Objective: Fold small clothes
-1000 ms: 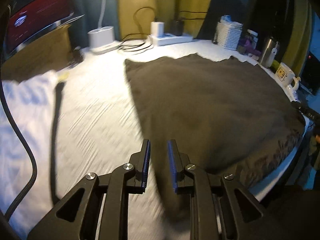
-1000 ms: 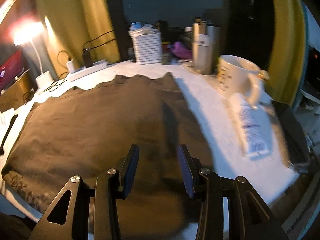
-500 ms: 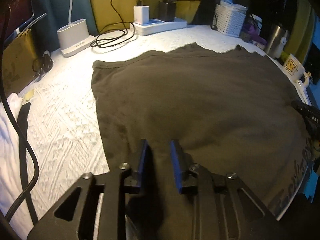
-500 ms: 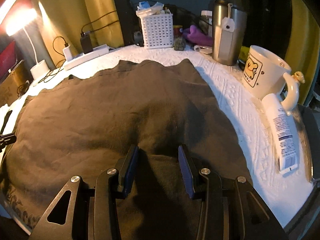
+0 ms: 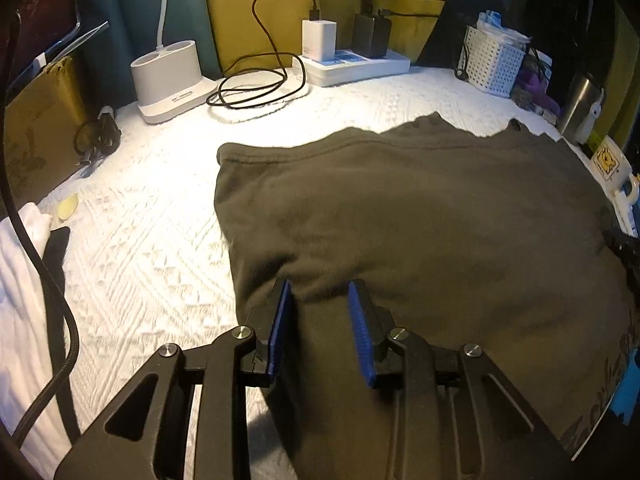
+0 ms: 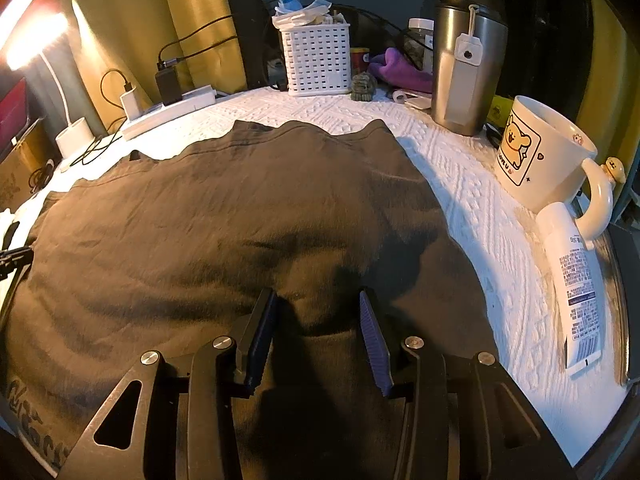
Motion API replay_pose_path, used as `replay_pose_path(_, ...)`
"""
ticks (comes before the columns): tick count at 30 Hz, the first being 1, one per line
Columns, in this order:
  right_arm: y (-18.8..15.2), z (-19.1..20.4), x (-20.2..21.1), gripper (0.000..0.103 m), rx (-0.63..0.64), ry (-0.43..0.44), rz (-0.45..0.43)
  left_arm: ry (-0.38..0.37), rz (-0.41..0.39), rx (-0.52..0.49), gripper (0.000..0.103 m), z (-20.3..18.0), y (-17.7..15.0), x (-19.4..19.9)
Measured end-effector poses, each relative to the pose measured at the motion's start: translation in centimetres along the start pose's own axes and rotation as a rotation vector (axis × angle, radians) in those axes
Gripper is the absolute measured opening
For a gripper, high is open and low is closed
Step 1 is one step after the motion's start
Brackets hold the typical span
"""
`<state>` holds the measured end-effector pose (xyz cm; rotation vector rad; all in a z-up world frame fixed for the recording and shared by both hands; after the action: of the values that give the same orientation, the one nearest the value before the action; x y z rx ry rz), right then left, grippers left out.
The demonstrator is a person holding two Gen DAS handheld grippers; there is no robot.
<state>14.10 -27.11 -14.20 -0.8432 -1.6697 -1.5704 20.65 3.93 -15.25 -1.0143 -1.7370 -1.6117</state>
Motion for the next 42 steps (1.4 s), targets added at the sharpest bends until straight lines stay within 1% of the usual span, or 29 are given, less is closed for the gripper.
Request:
replay_pose_path(2, 0.1, 0.0, -0.1, 0.045, -0.001, -0.007, 0.004, -0.022, -0.027, 0.024, 0.031, 0.0, 0.3, 0.6)
replay_pose_path(4, 0.2, -0.1, -0.1, 0.050, -0.003, -0.022, 0.011, -0.047, -0.060, 0.039, 0.033, -0.2, 0.5, 1.4)
replay_pose_path(6, 0.1, -0.3, 0.0, 0.053, -0.009, -0.039, 0.017, -0.067, -0.088, 0.049, 0.043, -0.2, 0.5, 2.2)
replay_pose_path(8, -0.1, -0.3, 0.2, 0.053, -0.012, -0.047, 0.019, -0.081, -0.108, 0.055, 0.045, -0.3, 0.2, 3.0)
replay_pose_path(16, -1.4, -0.2, 2.1, 0.054, -0.031, -0.061, -0.003, -0.098, -0.138, 0.049, 0.046, -0.8, -1.8, 5.7)
replay_pose_path(17, -1.5, -0.2, 2.5, 0.054, -0.037, -0.063, -0.008, -0.100, -0.141, 0.046, 0.046, -0.9, -2.1, 6.0)
replay_pose_path(19, -2.0, -0.3, 3.2, 0.060, -0.050, -0.063, -0.021, -0.101, -0.150, 0.038, 0.046, -1.2, -2.6, 6.5)
replay_pose_path(21, -2.3, -0.2, 3.9, 0.062, -0.051, -0.061, -0.033, -0.107, -0.161, 0.037, 0.046, -1.5, -3.1, 7.0)
replay_pose_path(23, -2.5, -0.2, 4.8, 0.063, -0.048, -0.060, -0.047, -0.130, -0.174, 0.049, 0.046, -1.9, -3.4, 7.8)
replay_pose_path(26, -2.9, -0.5, 6.2, 0.064, -0.050, -0.062, -0.067, -0.138, -0.208, 0.050, 0.046, -2.5, -3.7, 9.2)
replay_pose_path(32, -3.8, -1.4, 8.8, 0.066, -0.062, -0.055, -0.102, -0.159, -0.240, 0.040, 0.046, -4.0, -4.5, 11.4)
replay_pose_path(35, -4.4, -1.6, 9.8, 0.066, -0.075, -0.043, -0.111, -0.171, -0.243, 0.039, 0.046, -4.9, -5.1, 11.7)
replay_pose_path(38, -5.3, -1.7, 10.6, 0.066, -0.059, -0.045, -0.112, -0.195, -0.223, 0.027, 0.047, -6.4, -6.0, 11.5)
replay_pose_path(42, -6.8, -2.0, 11.0, 0.067, -0.106, -0.013, -0.096, -0.221, -0.209, 0.004, 0.047, -8.1, -6.8, 11.7)
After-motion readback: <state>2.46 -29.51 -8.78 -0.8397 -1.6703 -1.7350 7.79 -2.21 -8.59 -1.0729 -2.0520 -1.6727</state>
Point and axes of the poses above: each gripper's, at about its wrist camera, not at the fingertips, and x roughly against the way its jaws point, z to its left, y to its top, the point moved 6 cm from there along -x, roughly the way its jaws point, and after that the axes turned 2 degrees about -y, right-handed, at the moved point
